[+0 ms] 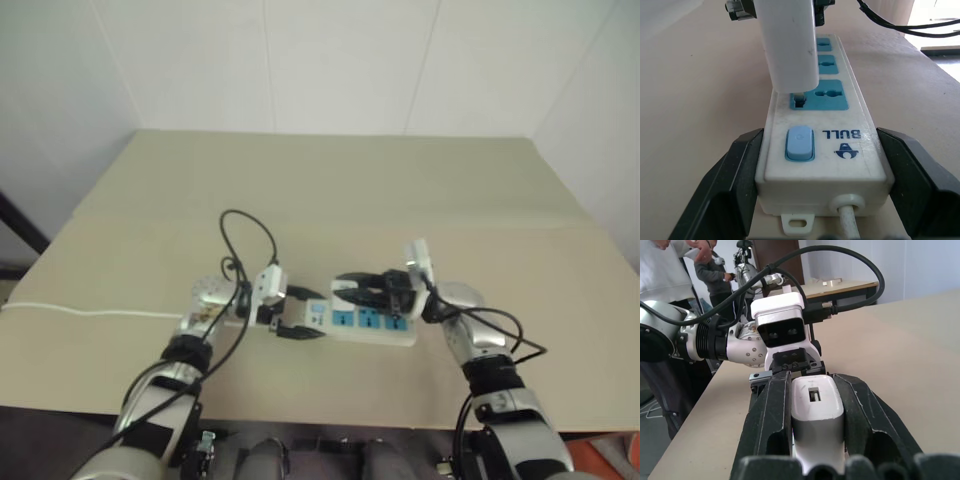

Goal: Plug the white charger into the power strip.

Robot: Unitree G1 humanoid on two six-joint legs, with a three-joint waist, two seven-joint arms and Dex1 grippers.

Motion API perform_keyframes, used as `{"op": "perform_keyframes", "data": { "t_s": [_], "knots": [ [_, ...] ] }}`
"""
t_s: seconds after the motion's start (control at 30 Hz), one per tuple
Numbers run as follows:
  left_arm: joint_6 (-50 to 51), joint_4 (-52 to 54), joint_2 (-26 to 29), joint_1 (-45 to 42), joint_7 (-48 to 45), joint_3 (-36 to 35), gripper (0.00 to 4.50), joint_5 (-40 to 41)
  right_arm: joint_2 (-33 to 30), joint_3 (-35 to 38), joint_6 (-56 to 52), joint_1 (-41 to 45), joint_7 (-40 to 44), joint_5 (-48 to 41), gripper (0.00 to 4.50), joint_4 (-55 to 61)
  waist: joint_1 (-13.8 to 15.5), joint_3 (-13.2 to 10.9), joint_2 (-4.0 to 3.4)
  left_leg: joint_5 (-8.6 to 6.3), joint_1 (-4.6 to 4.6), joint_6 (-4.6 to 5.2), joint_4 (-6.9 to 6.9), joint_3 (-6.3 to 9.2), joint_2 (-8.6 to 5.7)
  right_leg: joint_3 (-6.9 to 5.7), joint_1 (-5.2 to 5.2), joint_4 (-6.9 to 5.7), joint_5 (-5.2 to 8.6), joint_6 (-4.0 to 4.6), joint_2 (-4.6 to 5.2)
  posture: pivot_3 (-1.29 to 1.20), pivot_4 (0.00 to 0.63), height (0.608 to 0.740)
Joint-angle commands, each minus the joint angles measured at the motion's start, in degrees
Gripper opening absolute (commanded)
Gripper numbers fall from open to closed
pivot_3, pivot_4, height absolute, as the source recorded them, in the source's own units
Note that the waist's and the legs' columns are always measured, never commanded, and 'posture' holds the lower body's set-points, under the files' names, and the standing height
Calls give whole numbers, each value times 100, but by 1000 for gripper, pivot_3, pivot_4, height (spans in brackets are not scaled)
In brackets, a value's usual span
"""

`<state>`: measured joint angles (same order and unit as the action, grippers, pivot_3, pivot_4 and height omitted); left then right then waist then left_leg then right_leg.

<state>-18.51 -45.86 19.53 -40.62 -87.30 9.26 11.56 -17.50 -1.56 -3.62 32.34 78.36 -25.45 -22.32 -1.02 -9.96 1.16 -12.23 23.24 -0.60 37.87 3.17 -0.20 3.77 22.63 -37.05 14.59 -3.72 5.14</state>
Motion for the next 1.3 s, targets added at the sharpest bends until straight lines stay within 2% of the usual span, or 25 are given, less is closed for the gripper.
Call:
{"op": "perform_keyframes", "data": {
  "t_s": [0.03,0.53,0.93,1.3],
  "knots": [
    [-33,24,21,-22,-32,89,3236,-154,-94,38,166,40,68,39,1111,-24,0,0,0,0,0,0,0,0,0,0,0,0,0,0,0,0,150,740],
    [-41,5,2,-47,-25,93,3236,-165,-92,-79,449,-167,125,221,1111,-41,10,0,0,0,-2,0,0,0,0,0,-3,2,0,0,0,0,150,740],
    [-37,22,11,-27,-40,74,3236,-154,-136,-368,929,-279,141,560,1111,-492,7,0,0,0,-16,0,0,0,0,0,-21,6,0,0,0,0,150,740],
    [-30,29,21,-22,-61,57,3236,-158,-233,-598,897,-346,171,730,1111,-739,3,6,5,0,-36,0,-3,1,1,0,-39,7,1,-1,-1,0,150,740]
  ]
}}
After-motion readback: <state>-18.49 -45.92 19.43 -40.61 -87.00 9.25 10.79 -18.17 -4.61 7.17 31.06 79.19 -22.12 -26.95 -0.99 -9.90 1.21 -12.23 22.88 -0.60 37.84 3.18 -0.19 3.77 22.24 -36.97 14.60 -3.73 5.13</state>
